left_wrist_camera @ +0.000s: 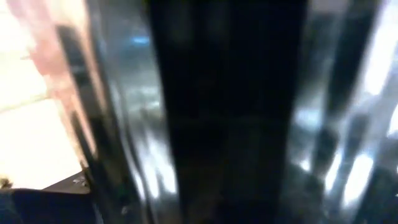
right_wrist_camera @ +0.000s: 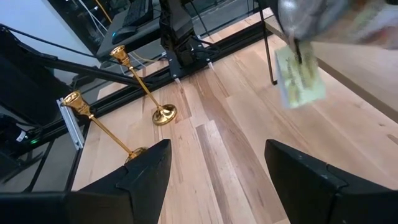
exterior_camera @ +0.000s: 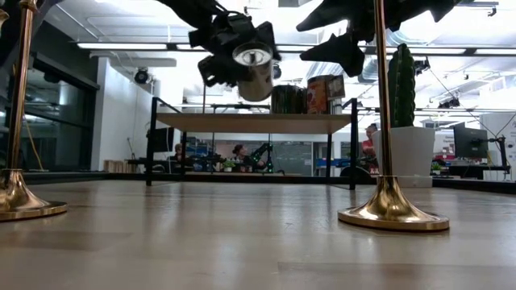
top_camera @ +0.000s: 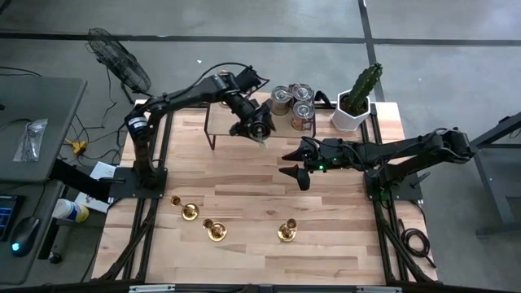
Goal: Pick & Place candle stick holders
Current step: Put the silver scented candle on the shelf
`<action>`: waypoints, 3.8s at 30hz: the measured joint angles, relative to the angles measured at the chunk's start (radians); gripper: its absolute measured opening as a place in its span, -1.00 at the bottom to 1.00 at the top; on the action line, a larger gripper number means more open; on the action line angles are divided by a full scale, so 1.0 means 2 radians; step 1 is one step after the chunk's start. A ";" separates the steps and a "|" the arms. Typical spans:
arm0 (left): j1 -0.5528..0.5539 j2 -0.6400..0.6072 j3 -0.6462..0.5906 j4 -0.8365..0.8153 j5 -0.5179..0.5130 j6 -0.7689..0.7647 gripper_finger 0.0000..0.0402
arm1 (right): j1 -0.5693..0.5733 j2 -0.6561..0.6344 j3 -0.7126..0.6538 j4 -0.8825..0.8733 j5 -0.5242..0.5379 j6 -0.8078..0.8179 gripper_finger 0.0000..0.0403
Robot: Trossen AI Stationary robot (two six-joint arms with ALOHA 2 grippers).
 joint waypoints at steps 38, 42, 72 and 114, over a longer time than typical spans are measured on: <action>0.053 0.042 -0.001 -0.027 0.110 -0.036 0.71 | 0.000 0.000 0.000 -0.002 -0.011 -0.002 0.25; 0.053 0.046 -0.001 -0.018 0.112 -0.040 0.71 | 0.000 0.000 0.000 -0.002 -0.011 -0.002 0.25; 0.064 0.049 -0.001 0.079 0.101 -0.078 0.98 | 0.000 0.000 0.000 -0.004 -0.011 0.000 0.25; 0.062 -0.001 -0.001 0.086 0.091 -0.039 0.98 | 0.000 0.000 0.000 -0.025 -0.011 0.009 0.25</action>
